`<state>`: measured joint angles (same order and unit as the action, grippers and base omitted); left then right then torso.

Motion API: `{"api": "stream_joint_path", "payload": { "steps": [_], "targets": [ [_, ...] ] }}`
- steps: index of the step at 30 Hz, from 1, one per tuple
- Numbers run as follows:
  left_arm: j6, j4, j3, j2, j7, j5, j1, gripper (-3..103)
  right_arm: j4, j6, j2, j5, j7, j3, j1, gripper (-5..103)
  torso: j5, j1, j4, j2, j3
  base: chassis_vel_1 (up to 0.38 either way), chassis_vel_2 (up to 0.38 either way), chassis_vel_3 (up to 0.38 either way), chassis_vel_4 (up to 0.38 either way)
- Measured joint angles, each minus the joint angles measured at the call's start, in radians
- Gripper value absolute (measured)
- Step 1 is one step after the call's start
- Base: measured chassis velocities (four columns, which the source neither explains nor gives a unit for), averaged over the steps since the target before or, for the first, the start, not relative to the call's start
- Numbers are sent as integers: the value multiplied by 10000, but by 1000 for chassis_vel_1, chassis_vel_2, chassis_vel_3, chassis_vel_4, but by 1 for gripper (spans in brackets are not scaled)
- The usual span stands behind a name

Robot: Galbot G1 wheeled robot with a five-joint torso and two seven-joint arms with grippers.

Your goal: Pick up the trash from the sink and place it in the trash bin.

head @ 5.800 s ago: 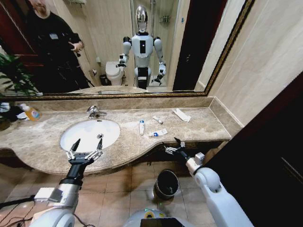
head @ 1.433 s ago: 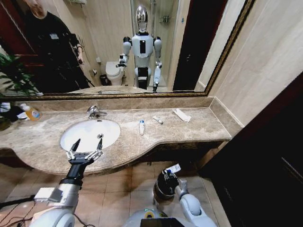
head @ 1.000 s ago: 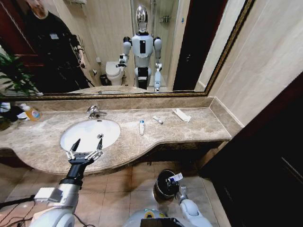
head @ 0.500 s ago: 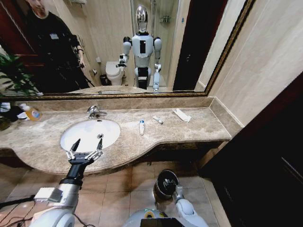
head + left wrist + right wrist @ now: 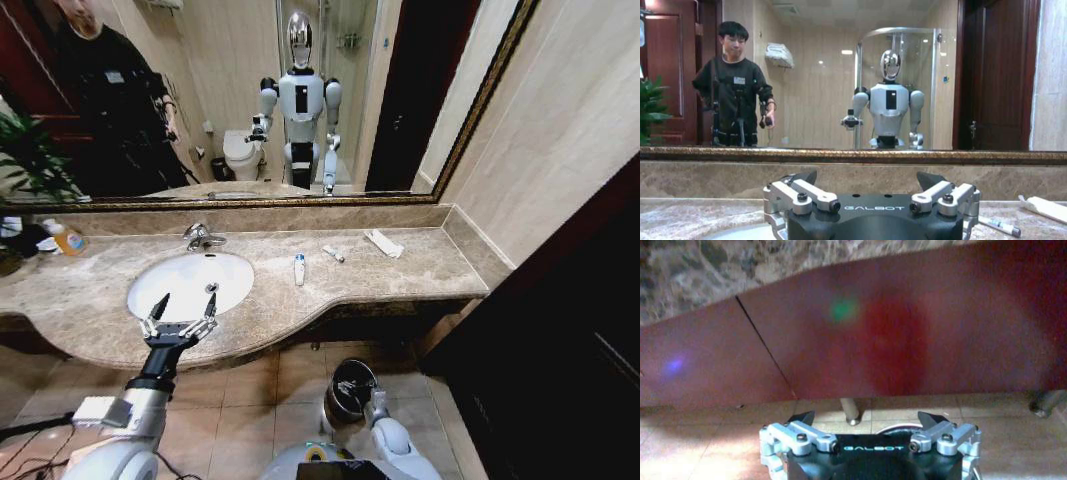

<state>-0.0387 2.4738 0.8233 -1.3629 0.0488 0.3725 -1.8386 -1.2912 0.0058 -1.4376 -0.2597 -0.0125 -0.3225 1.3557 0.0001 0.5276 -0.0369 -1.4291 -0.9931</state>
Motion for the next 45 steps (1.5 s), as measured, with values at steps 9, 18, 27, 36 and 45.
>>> {"api": "stream_joint_path", "payload": {
  "steps": [9, 18, 27, 36, 45],
  "targets": [
    [0, 0, 0, 0, 0, 0, 0, 100, -2986, -396, 778, -240, 248, -310, 1272, 100, -1, 0, 1, 0, 0, 0, 0, 0, 0],
    [0, 0, 0, 0, 0, 0, 0, 100, -6005, -1124, 588, 175, 743, -414, 1827, 100, -2, 0, 1, 0, 1, 0, 0, 0, 0],
    [0, 0, 0, 0, 0, 0, 0, 100, -7732, -1653, 817, -32, 754, 106, 1375, 100, -2, 0, 1, 0, 0, 0, 0, 0, 0],
    [0, 0, 0, 1, 1, 0, 0, 100, -7372, -2186, 1228, -450, 520, 589, -310, 100, -1, 0, 1, 0, 0, 0, 0, 0, 0],
    [0, 0, 0, 0, 0, 0, 0, 100, -6353, -2783, 1300, -998, 464, 1306, -2286, 100, -1, 0, 0, 0, -1, 0, 0, 0, 0]
  ]
}}
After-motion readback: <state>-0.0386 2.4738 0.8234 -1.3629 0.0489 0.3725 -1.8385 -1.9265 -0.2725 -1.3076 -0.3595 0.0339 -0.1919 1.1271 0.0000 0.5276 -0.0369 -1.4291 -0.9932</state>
